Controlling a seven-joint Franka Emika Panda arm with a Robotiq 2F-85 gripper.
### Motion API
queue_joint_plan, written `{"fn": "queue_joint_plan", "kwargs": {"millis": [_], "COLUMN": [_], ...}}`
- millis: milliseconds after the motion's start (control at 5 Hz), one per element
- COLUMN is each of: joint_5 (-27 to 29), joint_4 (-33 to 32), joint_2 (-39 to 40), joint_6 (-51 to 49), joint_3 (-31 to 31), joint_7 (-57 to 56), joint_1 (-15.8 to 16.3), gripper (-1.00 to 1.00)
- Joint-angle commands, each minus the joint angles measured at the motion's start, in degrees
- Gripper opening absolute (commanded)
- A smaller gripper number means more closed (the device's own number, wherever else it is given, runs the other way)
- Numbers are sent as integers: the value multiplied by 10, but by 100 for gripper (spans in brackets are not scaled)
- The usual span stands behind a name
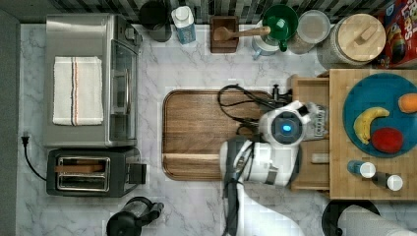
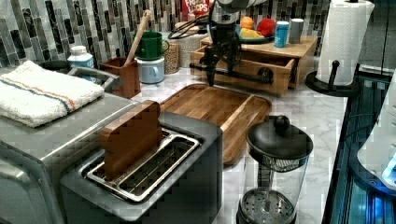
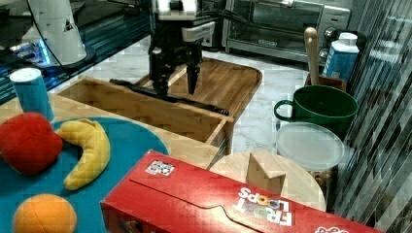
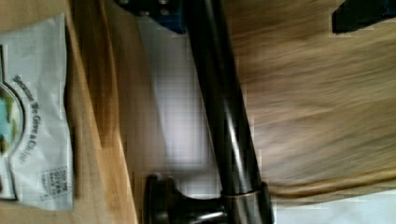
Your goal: Open the drawer.
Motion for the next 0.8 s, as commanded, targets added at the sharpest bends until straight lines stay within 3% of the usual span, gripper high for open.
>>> {"fn": "queue_joint_plan", "kwargs": {"millis": [200,800], "joint_5": [45,46], "joint_4": [-14,-14], "joint_2": [-48,-49], "joint_6": [-44,-44], "joint_3": [102,97], "joint_7": [24,23], "joint_1": [71,76], "gripper": [100,100]}}
